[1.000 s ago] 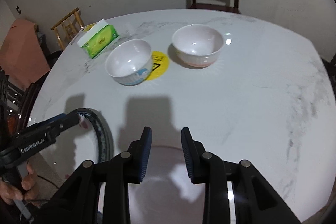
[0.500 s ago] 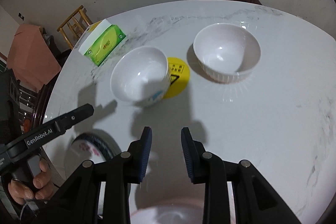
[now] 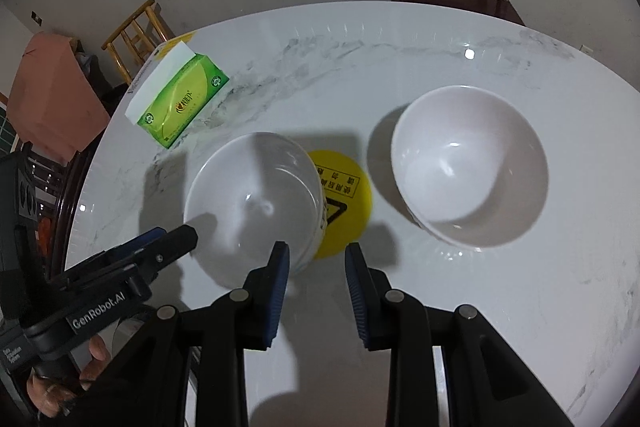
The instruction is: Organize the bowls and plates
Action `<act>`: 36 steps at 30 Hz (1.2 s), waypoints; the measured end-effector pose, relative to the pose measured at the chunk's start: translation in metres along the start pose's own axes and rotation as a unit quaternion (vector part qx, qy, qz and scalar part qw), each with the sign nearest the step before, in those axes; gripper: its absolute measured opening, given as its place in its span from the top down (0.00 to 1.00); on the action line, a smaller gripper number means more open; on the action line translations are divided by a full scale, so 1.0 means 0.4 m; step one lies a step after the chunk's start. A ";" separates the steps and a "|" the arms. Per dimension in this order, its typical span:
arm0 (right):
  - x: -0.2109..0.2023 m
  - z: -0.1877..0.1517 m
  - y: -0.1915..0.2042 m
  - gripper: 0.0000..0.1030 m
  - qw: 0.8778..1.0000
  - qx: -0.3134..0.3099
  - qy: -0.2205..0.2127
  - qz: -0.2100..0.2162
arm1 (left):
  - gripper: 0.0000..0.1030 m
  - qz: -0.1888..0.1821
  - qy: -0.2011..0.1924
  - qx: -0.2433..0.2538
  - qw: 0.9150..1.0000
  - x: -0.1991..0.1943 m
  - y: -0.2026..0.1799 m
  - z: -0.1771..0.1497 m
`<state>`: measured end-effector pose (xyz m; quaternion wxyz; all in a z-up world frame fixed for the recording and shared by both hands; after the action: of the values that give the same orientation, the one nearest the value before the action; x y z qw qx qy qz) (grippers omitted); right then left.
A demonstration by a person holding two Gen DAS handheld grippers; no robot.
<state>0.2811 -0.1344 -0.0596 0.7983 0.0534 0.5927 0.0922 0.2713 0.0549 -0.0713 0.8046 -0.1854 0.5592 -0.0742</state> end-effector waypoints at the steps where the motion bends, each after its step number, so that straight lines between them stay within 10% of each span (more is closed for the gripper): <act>1: 0.009 0.004 0.003 0.72 1.000 -0.001 0.002 -0.001 | 0.58 0.001 0.002 0.000 1.000 0.007 0.001 0.002; 18: 0.095 0.034 0.020 0.88 1.000 -0.012 0.018 -0.016 | 0.86 -0.011 0.021 0.011 1.000 0.074 -0.014 0.013; 36: -0.006 -0.014 -0.019 0.89 1.000 0.003 -0.003 -0.023 | 0.86 -0.005 0.010 0.062 0.998 0.004 -0.116 -0.034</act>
<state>0.2758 -0.1423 -0.0605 0.8020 0.0422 0.5914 0.0722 0.2635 0.0087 -0.0591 0.8085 -0.1374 0.5607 -0.1143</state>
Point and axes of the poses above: each gripper's, at about its wrist camera, not at the fingertips, and x roughly the way its jaws point, y to its left, z to its top, the point moved 3 cm from there along x, roughly the way its jaws point, and after that the axes turned 6 degrees about -z, right-handed, at the moved point
